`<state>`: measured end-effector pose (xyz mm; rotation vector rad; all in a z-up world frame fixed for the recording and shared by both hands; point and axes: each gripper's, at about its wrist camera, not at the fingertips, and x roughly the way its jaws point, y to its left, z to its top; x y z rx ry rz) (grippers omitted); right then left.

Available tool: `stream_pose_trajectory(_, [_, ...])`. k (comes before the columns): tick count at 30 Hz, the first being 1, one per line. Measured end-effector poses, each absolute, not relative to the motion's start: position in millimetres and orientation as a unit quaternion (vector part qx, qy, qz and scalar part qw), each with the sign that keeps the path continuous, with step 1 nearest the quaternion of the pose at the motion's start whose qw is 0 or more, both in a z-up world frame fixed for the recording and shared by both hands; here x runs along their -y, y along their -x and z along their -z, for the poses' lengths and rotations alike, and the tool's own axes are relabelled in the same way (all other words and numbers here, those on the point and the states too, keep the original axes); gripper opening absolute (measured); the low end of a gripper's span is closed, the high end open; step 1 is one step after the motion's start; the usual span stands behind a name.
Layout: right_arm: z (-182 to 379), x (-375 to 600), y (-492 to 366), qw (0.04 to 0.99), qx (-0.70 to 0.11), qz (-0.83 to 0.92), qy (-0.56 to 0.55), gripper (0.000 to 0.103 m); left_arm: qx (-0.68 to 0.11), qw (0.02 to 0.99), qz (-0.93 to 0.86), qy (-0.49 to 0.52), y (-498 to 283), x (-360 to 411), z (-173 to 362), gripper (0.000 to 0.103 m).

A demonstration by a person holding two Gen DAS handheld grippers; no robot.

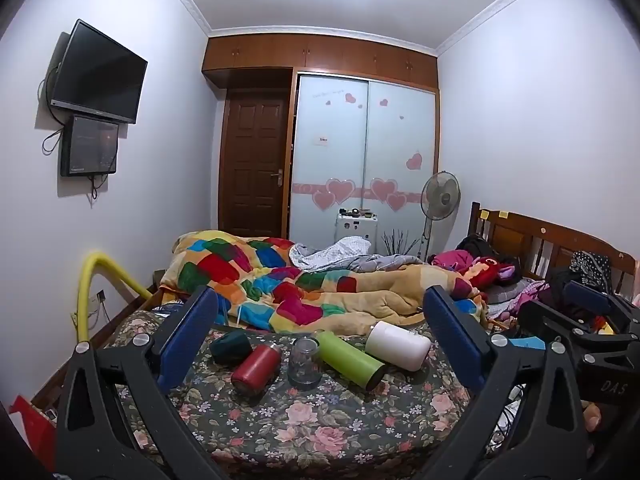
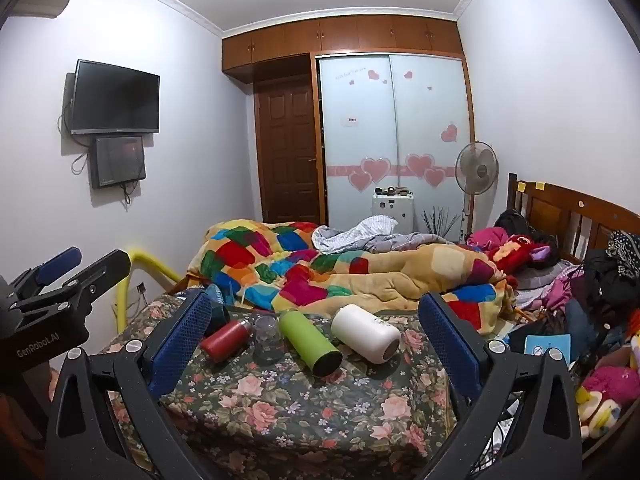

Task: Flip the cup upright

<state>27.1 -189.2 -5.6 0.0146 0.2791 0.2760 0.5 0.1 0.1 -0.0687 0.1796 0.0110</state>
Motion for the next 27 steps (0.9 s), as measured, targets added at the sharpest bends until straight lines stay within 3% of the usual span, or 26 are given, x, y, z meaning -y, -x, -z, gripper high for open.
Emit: stream_pose_trajectory(27, [-2, 176, -30, 0.980, -0.137, -0.145, -0.009, 0.103, -0.085, 0.995, -0.020, 0.040, 2, -6, 0, 0.103])
